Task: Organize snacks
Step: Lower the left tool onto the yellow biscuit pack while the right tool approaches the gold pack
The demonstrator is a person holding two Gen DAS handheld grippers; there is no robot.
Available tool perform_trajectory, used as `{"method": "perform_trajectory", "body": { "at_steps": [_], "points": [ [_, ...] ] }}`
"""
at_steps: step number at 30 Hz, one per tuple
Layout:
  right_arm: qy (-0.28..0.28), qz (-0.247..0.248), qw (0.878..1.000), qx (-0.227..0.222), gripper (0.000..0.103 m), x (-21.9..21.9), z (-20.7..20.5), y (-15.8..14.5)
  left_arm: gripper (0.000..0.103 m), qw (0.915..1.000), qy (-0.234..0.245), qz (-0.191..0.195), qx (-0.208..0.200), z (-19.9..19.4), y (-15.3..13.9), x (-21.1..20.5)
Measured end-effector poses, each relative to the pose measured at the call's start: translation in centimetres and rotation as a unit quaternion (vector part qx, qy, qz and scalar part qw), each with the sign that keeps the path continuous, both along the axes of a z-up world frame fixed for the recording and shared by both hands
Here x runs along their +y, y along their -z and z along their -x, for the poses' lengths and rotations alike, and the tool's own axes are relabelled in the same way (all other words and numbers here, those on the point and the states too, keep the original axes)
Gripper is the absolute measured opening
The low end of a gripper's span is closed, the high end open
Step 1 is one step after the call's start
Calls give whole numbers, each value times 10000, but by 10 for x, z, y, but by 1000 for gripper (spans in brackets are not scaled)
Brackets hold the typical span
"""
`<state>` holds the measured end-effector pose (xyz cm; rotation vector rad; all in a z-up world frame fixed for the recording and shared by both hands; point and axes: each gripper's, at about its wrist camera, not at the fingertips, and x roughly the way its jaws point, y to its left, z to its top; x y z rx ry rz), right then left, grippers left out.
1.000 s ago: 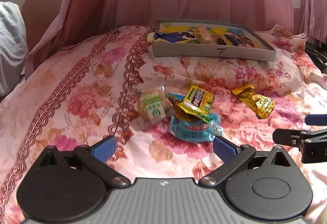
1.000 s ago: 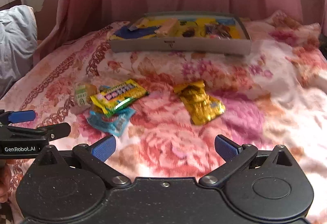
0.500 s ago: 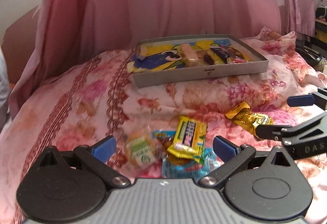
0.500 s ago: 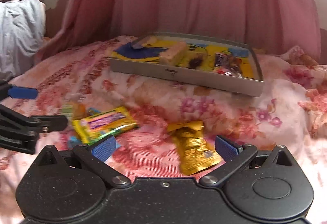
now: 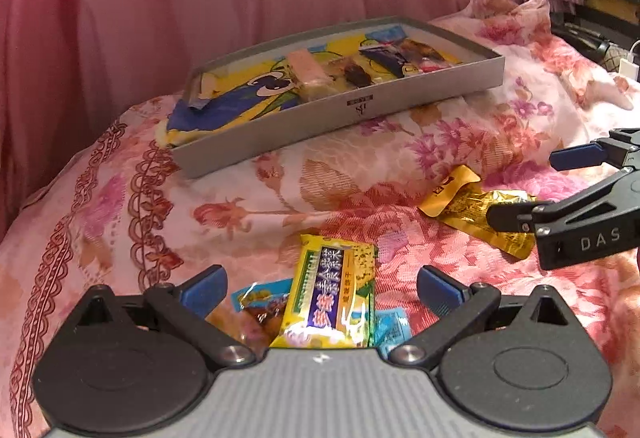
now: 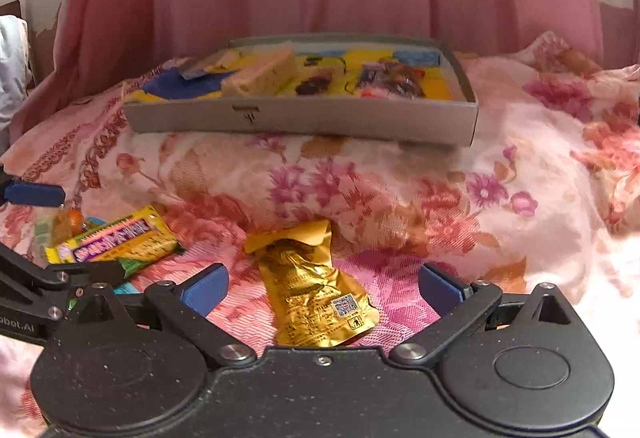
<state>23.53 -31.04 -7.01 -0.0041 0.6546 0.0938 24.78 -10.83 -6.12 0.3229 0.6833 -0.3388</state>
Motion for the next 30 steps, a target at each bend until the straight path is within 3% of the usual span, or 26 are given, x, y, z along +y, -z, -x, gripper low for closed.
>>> {"method": "perform_trajectory", "body": {
  "at_steps": [7,17,20,26,30],
  "points": [
    [-77,-66,9997,241,95,-1,-20,13,101,9995,150,-219,147,-12,3,-9],
    [-253,-30,9992,305,88,7,-27,19,80,9986,152,-195,472,-17,9,-6],
    [-206,10,9992,345,87,8,-29,22,73,9969,81,-391,672,-19,14,-10],
    [-249,95,9989,392,84,12,-30,26,62,9958,-47,-666,625,-19,14,-16],
    [-332,203,9984,406,76,17,-28,26,56,9957,-63,-674,629,-20,12,-16]
  ]
}}
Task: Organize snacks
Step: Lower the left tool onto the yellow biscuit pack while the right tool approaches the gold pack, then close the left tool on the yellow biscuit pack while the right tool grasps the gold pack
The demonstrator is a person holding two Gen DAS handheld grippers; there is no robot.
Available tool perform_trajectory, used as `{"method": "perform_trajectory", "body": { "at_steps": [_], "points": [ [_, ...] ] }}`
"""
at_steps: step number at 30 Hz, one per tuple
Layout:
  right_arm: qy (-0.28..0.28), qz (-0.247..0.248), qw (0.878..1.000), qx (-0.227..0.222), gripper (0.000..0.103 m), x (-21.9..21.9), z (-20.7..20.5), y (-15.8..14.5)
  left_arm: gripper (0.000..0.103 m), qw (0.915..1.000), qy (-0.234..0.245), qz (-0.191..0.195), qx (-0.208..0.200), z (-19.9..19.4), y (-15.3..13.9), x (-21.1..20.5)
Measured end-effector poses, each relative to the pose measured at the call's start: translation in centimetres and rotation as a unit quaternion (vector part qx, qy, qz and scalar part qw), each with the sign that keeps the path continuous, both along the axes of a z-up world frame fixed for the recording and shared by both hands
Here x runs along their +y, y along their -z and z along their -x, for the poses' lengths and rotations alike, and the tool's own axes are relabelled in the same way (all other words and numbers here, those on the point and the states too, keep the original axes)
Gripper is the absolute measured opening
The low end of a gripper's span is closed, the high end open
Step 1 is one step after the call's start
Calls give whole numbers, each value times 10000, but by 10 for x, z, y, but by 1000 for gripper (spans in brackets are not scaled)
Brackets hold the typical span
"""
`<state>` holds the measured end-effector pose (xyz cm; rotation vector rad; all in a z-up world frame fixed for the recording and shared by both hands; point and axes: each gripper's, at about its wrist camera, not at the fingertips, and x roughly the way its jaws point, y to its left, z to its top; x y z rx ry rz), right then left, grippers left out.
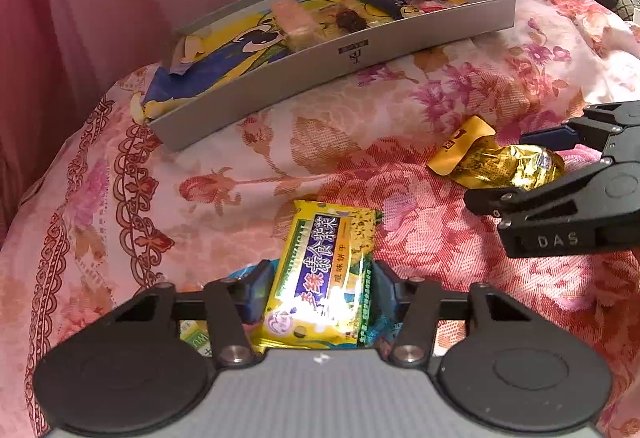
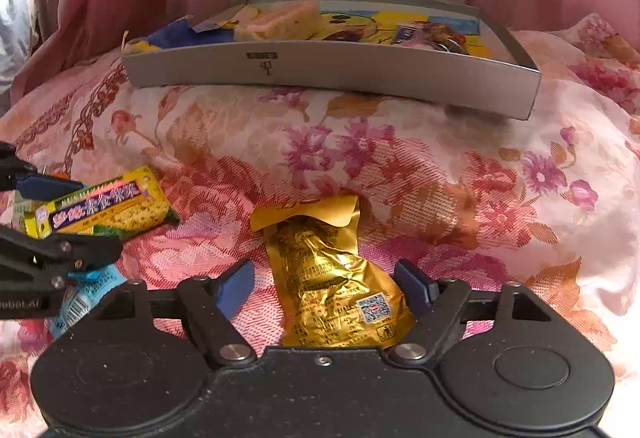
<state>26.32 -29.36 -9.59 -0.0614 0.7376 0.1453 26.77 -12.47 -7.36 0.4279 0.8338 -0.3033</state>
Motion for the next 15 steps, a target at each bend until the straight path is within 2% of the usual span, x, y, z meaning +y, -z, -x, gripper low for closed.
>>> {"method": "perform_trajectory", "body": {
  "at_steps": [8,15],
  "points": [
    [-167,346,9993,-36,63,15,5,3,52,9997,-158,178,49,-1,-4,3],
    [-276,404,9988,-65,51,23,8,3,52,9984,-400,386,80,-1,-6,5]
  ]
}}
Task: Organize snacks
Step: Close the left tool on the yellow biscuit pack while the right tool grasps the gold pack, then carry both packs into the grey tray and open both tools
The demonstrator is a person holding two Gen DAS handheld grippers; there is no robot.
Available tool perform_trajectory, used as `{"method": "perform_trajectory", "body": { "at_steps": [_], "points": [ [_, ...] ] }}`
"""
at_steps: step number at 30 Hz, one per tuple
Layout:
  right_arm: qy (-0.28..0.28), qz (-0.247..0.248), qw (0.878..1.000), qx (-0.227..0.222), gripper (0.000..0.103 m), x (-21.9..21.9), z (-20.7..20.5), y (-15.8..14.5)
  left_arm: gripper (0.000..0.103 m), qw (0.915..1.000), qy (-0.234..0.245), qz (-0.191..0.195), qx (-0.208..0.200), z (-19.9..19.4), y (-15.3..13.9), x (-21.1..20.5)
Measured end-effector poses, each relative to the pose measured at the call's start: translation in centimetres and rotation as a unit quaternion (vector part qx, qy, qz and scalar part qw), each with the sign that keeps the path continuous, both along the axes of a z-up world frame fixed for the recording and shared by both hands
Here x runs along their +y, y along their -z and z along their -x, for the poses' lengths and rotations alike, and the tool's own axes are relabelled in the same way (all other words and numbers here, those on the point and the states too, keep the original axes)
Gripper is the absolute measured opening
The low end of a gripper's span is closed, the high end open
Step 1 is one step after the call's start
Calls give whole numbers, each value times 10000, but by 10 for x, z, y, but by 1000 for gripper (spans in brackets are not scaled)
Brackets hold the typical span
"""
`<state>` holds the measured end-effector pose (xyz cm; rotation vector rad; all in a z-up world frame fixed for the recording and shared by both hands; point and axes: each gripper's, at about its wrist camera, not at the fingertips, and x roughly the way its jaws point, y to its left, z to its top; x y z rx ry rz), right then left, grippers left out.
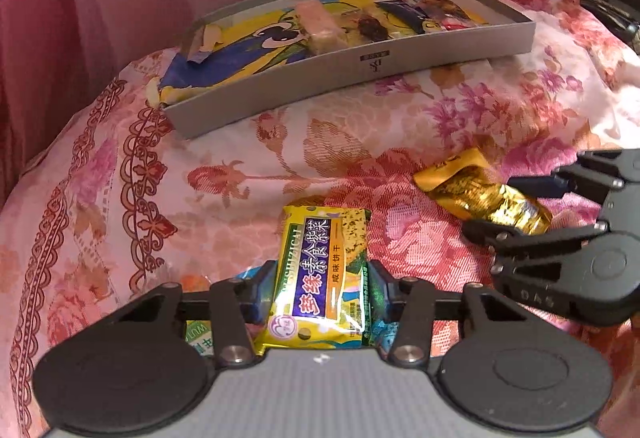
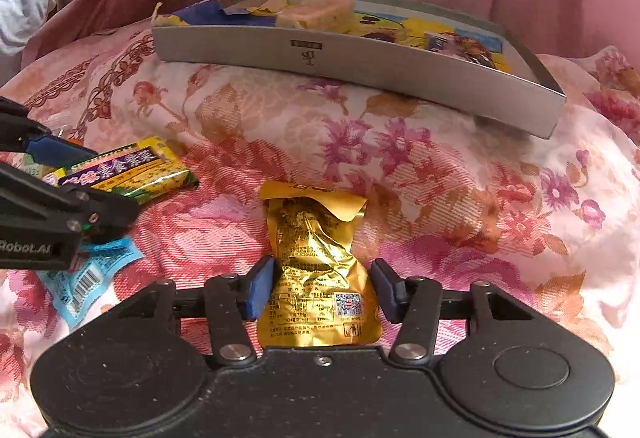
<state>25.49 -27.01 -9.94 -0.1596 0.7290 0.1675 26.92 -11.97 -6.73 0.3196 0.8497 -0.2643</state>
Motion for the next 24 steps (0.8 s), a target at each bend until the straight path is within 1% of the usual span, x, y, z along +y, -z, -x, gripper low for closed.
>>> {"method": "perform_trajectory", "body": {
  "at_steps": [4,8,12,15,18,24],
  "points": [
    [-89,-115,9999,-18,47,2,3,-2,52,9999,-109,105,26,0,-2,3],
    [-174,-167,9996,-118,46,6,6,-4,52,9995,-240,213,19,2,-4,6],
    [-322,-132,9990,-282,46,11,10,-7,52,9991,-314,243,-112,5,-10,7],
    [-390,-164,9979,-486,46,12,14,-12,52,9985,-391,247,-285,7,-16,7],
    [-410,-255,9957,-792,46,10,19,-19,52,9975,-478,261,-459,7,-24,6],
    [-297,-457,9895,-1335,46,2,27,-33,52,9937,-673,383,-815,2,-43,6]
  ]
}}
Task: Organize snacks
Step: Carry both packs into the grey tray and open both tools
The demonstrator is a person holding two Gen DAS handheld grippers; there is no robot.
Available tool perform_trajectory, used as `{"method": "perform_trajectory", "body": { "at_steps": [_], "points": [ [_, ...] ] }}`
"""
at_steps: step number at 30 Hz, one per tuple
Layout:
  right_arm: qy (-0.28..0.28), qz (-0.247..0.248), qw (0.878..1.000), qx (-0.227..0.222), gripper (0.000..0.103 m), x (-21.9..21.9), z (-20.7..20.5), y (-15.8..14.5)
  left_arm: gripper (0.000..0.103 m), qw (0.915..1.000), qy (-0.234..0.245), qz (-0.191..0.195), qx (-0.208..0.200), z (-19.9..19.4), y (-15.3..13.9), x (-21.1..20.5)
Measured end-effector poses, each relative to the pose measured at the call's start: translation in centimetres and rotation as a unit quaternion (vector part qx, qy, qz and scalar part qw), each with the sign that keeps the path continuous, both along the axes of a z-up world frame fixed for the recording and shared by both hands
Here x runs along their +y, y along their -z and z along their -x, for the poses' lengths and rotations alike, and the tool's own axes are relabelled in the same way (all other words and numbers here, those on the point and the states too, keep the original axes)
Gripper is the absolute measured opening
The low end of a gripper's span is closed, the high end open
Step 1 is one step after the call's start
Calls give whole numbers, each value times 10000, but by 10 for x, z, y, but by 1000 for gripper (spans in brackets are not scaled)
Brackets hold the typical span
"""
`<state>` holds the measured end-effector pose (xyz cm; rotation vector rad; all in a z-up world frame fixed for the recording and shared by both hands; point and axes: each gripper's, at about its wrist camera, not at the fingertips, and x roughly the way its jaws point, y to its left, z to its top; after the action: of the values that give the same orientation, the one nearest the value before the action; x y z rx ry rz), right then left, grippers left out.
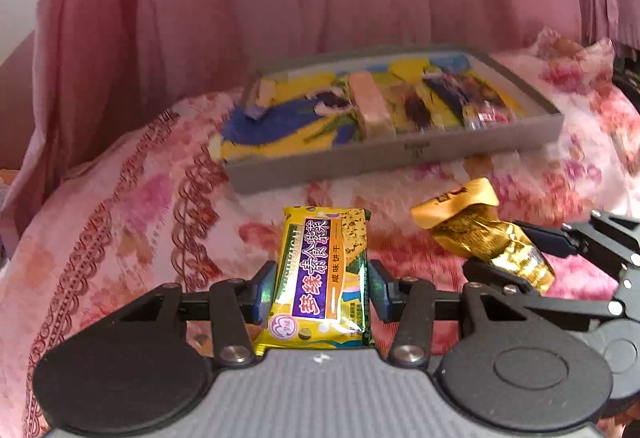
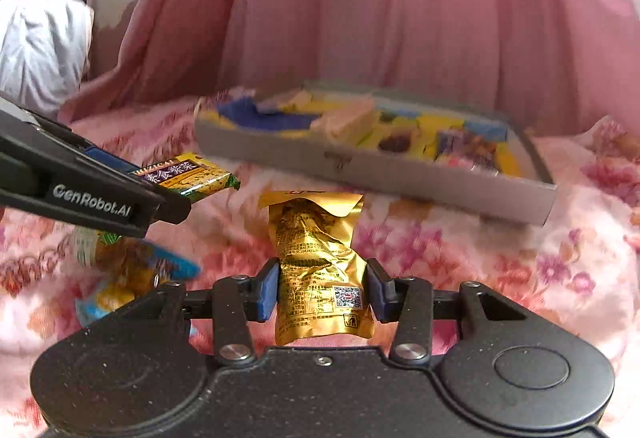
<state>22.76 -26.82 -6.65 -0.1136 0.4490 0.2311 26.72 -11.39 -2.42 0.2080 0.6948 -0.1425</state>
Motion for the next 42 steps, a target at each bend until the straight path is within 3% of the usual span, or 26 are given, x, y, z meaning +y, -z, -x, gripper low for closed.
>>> {"method": "perform_trajectory", "body": {
  "at_steps": [13,26,42],
  "points": [
    [446,-519,9927,-990,46,-21,-9,-23,52,9967,-456,376,-559,-27,-34,-2],
    [793,-825,9772,-1791,46,-28,-70,-47,52,9861,-962,677,-1177,-94,-67,-17],
    [1161,-1168,9790,-1201,47,-39,-128,-25,52,9803,-1382,1017,-978,-159,-19,-30]
  ]
}}
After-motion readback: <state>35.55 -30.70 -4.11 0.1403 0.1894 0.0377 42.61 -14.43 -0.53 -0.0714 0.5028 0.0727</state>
